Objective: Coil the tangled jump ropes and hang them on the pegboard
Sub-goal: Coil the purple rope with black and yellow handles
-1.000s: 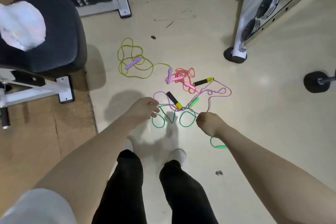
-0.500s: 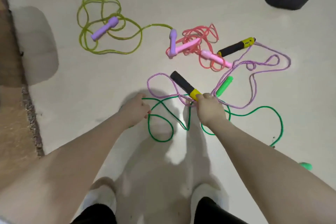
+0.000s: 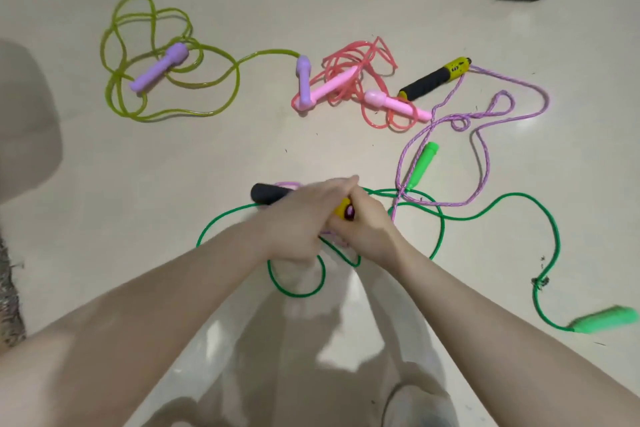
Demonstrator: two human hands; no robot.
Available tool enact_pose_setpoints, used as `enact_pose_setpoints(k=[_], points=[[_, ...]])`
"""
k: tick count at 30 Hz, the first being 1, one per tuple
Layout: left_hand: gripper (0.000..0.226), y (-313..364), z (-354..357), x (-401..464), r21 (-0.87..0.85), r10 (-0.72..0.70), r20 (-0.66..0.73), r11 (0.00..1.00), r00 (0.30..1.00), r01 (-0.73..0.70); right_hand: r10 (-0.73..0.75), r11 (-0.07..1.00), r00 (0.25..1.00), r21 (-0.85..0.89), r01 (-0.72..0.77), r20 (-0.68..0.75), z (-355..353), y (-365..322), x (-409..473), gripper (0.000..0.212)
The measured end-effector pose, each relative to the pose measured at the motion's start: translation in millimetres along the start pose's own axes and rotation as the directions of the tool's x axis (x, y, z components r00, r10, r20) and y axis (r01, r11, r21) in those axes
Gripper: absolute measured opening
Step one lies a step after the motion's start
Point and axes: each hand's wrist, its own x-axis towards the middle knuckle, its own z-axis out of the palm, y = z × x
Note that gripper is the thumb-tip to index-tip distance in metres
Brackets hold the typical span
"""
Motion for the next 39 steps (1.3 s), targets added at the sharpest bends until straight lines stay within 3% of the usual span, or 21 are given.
enact_pose_setpoints(k=[1,4,6,7,8,10,11,12,14,16,18,20,23,25,28,30,31,33,35,37,39], points=[[0.092,-1.3,6.2,0.5,0.002,0.011,-0.008,1.0,1.0,-0.011,-0.004,0.998,1.0,0.068,0.003,0.015,0.4,-4.0,1.9,0.016],[0.084,-14.4,4.7,-1.4,-0.078,-0.139,-0.075,0.988,0.987,0.134,0.024,0.98,0.997,0.195,-0.038,0.075,2.6,-9.9,2.0,0.015],[0.069,-16.7,-7.0,-10.5,-0.085,-0.191,-0.08,0.979,0.978,0.184,0.058,0.964,0.986,0.247,-0.096,0.159,2.8,-14.6,-6.8,0.02],[0.058,-17.3,-11.9,-16.0,-0.104,-0.226,-0.166,0.972,0.96,0.211,0.054,0.968,0.977,0.228,-0.102,0.207,2.3,-18.3,-13.1,0.02],[0.046,-19.5,-16.7,-22.0,-0.17,-0.29,-0.289,0.953,0.912,0.25,0.052,0.973,0.968,0.205,-0.105,0.247,1.0,-23.6,-19.0,0.02],[0.024,-31.0,-25.2,-34.8,-0.44,-0.51,-0.462,0.842,0.725,0.312,0.033,0.962,0.955,0.251,-0.111,0.294,-6.9,-33.8,-25.4,0.02],[0.019,-42.3,-28.4,-41.4,-0.563,-0.627,-0.459,0.754,0.629,0.339,0.02,0.949,0.952,0.293,-0.113,0.305,-11.2,-37.6,-24.9,0.019],[0.017,-54.1,-29.7,-47.1,-0.611,-0.699,-0.394,0.684,0.597,0.398,0.006,0.949,0.95,0.299,-0.104,0.311,-15.3,-40.2,-23.3,0.019],[0.006,-71.0,-27.3,-57.3,-0.545,-0.668,-0.18,0.679,0.722,0.492,-0.016,0.975,0.941,0.214,-0.061,0.339,-18.6,-43.7,-18.8,0.021],[0.009,-64.6,-22.5,-66.0,-0.638,-0.491,0.027,0.662,0.87,0.393,-0.021,0.993,0.928,0.118,-0.025,0.371,-15.6,-50.5,-15.9,0.023],[0.016,-46.0,-24.0,-72.9,-0.834,-0.315,0.133,0.477,0.94,0.278,-0.034,0.998,0.957,0.058,0.018,0.288,-11.3,-65.1,-13.3,0.023],[0.015,-27.8,-31.8,-75.2,-0.938,-0.164,0.162,0.281,0.973,0.203,-0.116,0.992,0.991,-0.037,0.118,0.066,-9.7,-77.9,-6.5,0.022],[0.018,-17.2,-51.0,-80.6,-0.972,0.043,0.152,0.185,0.987,0.142,-0.211,0.977,0.949,-0.082,0.197,-0.234,-12.2,-69.8,11.3,0.028],[0.021,-17.8,-60.7,-88.5,-0.994,0.194,0.072,0.097,0.978,0.054,-0.172,0.985,0.931,-0.053,0.164,-0.323,-12.1,-53.7,16.9,0.034],[0.047,-21.3,-73.1,-99.7,-0.99,0.293,-0.127,-0.088,0.947,-0.106,-0.106,0.99,0.952,-0.124,0.072,-0.288,-1.4,-30.0,10.3,0.033],[0.058,-23.6,-80.3,-99.6,-0.965,0.335,-0.235,-0.192,0.913,-0.178,-0.031,0.982,0.993,-0.189,0.01,-0.111,8.8,-22.6,1.9,0.028],[0.065,-23.1,-83.1,-98.7,-0.955,0.313,-0.256,-0.226,0.915,-0.19,0.007,0.968,1.0,-0.249,-0.001,0.021,15.4,-22.1,-1.8,0.024],[0.077,-23.0,-82.3,-95.7,-0.947,0.082,-0.256,-0.22,0.963,-0.233,0.068,0.89,0.959,-0.451,0.066,0.276,29.8,-29.0,-9.1,0.017],[0.079,-28.4,-72.6,-91.3,-0.94,-0.175,-0.248,-0.196,0.953,-0.28,0.091,0.685,0.897,-0.681,0.258,0.432,43.9,-46.5,-19.4,0.02],[0.074,-31.2,-62.2,-87.4,-0.959,-0.314,-0.19,-0.144,0.93,-0.244,-0.015,0.389,0.846,-0.777,0.495,0.532,54.2,-72.7,-37.1,0.018],[0.07,-30.6,-52.2,-88.6,-0.994,-0.384,-0.109,0.052,0.917,-0.096,-0.226,0.242,0.75,-0.71,0.662,0.622,60.6,-99.4,-55.5,0.018]])
